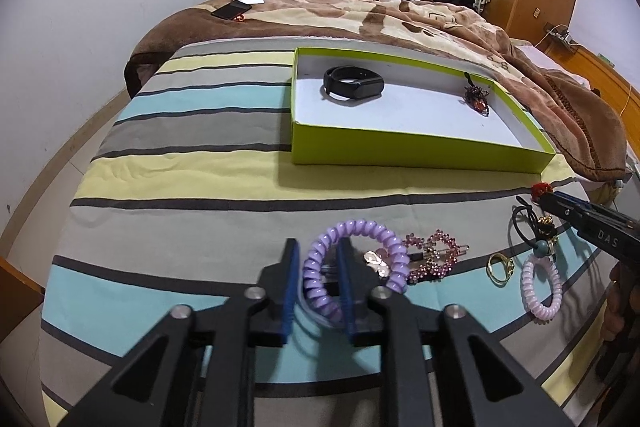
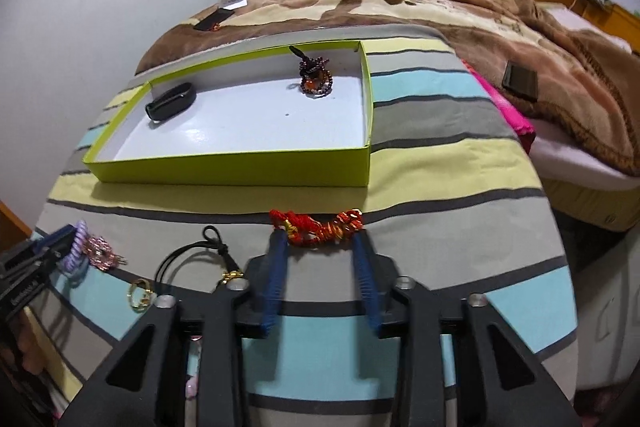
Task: Organize jewelry
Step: 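Grasp the lilac coil hair tie with the left tool while the right grasps the red beaded keychain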
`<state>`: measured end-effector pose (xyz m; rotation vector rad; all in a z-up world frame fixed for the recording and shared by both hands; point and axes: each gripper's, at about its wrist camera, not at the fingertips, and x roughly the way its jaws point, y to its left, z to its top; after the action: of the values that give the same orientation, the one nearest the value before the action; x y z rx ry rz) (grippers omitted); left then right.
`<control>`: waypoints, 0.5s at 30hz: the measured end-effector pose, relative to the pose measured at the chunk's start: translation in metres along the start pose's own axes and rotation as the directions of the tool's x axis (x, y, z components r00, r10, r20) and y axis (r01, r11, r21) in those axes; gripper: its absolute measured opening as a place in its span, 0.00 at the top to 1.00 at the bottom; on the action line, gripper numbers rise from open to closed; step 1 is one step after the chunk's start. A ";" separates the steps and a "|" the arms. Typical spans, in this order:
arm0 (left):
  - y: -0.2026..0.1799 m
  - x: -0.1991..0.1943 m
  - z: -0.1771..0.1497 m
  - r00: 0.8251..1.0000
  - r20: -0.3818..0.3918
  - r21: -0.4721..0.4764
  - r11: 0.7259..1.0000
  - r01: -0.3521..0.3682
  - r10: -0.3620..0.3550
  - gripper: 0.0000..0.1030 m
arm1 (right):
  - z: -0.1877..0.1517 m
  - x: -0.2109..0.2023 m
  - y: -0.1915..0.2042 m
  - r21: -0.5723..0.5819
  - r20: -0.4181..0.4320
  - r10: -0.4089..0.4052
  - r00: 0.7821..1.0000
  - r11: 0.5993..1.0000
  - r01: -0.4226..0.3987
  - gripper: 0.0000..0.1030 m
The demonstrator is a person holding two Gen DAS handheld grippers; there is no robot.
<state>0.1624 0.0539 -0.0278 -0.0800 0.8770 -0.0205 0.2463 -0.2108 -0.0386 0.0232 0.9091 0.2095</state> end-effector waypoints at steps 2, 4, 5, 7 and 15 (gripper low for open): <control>0.001 -0.001 0.000 1.000 0.005 -0.004 1.000 0.004 -0.004 0.90 | 0.000 0.000 -0.004 0.008 0.002 0.011 1.000 1.000 -0.011 0.93; 0.002 -0.003 -0.001 1.000 0.011 -0.008 1.000 0.009 -0.009 0.90 | 0.000 -0.001 -0.005 0.009 0.005 0.018 1.000 1.000 -0.018 0.94; 0.002 -0.004 -0.001 1.000 0.016 -0.007 1.000 0.012 -0.012 0.90 | -0.001 -0.002 -0.006 0.008 0.011 0.026 1.000 1.000 -0.026 0.96; 0.001 -0.007 -0.002 1.000 0.025 -0.005 1.000 0.015 -0.014 0.90 | -0.002 -0.005 -0.006 0.008 0.020 0.032 0.999 0.999 -0.032 1.00; 0.000 -0.022 -0.003 0.997 0.072 -0.006 1.000 0.025 -0.025 0.90 | -0.006 -0.016 -0.010 0.013 0.057 0.052 0.997 0.999 -0.052 1.00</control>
<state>0.1462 0.0549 -0.0125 -0.0973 0.8042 -0.0381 0.2335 -0.2237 -0.0305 0.0658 0.8544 0.2495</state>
